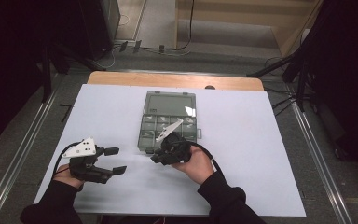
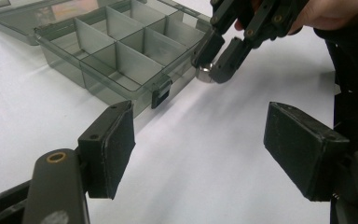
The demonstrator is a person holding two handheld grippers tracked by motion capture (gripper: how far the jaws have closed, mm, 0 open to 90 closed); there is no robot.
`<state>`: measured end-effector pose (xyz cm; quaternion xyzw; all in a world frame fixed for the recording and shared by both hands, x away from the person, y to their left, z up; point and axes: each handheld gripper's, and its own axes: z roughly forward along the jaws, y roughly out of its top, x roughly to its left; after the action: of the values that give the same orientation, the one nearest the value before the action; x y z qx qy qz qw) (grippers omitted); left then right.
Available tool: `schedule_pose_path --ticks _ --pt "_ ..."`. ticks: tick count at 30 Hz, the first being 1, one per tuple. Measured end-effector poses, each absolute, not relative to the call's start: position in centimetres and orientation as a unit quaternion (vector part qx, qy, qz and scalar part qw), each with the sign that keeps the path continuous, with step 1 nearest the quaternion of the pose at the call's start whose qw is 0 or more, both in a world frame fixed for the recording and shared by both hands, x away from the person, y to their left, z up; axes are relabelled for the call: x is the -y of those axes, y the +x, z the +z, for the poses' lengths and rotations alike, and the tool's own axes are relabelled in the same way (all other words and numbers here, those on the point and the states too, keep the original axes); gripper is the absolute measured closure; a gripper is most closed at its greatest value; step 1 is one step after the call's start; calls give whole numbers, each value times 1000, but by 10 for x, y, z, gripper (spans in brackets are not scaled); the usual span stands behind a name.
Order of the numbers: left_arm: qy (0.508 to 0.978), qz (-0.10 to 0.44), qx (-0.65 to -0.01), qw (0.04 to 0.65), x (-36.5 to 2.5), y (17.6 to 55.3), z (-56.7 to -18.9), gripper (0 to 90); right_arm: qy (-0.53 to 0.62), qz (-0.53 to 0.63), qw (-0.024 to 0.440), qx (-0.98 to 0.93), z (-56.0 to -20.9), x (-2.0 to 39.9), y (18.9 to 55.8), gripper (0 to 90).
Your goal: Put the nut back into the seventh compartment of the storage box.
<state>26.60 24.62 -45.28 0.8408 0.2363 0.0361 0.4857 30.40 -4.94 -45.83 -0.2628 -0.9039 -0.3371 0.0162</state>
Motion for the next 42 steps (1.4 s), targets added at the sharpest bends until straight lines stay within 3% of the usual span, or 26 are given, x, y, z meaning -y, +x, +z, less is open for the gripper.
schedule_pose_path --ticks 27,34,42 --pt "842 37 -235 485 -246 267 -454 251 -318 -368 -14 874 -432 103 315 715" --pt "842 35 -236 484 -245 267 -454 251 -332 -371 -43 866 -429 108 324 714" --pt "842 36 -237 484 -245 267 -454 250 -343 -369 -43 863 -434 109 334 714"
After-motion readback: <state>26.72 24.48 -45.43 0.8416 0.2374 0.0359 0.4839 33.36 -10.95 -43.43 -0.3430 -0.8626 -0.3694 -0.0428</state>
